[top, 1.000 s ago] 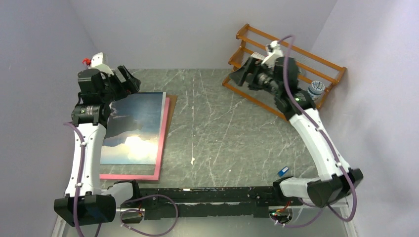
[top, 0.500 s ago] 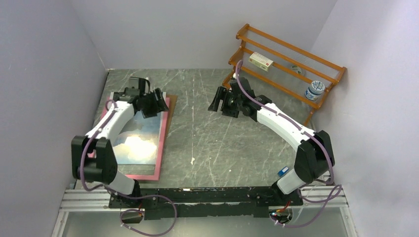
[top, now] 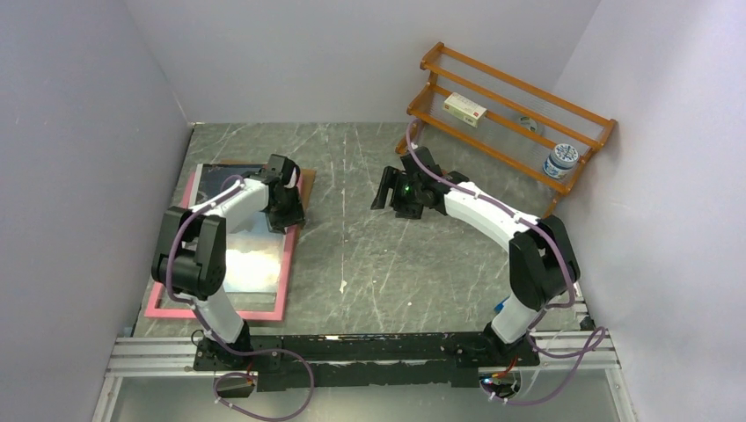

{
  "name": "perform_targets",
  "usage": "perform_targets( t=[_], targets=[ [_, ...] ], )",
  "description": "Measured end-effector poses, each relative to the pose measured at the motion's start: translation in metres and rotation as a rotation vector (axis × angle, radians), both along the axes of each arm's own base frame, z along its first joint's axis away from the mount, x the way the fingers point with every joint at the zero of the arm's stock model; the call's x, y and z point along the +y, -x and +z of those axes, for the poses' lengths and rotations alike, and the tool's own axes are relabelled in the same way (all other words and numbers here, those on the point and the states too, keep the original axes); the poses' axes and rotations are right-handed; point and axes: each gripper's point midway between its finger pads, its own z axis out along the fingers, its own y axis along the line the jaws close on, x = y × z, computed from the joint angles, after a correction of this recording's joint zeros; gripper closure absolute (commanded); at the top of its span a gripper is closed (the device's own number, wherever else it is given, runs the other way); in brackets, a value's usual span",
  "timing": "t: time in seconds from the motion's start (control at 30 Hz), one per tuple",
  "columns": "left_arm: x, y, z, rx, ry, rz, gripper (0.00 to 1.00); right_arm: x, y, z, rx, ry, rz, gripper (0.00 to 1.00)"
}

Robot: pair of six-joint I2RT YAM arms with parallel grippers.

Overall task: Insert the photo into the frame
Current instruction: Turn over the photo frame at the center of the board.

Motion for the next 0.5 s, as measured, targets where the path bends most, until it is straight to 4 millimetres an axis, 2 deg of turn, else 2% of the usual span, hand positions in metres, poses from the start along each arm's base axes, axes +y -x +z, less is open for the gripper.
perform_targets(
  t=[0.17,0.33,0.5],
  targets=[
    [0.006,0.005,-0.019,0.055,-0.053,0.011,0.49,-0.001,0.002,-0.016,0.038,0.025,0.004,0.24],
    [0.008,0.005,-0.022,0.071,-0.068,0.010,0.69,-0.003,0.004,-0.018,0.050,0.036,0.008,0.24],
    [0.005,0.002,-0.018,0.069,-0.060,-0.009,0.83,-0.004,0.007,-0.020,0.060,0.043,0.009,0.24]
  ],
)
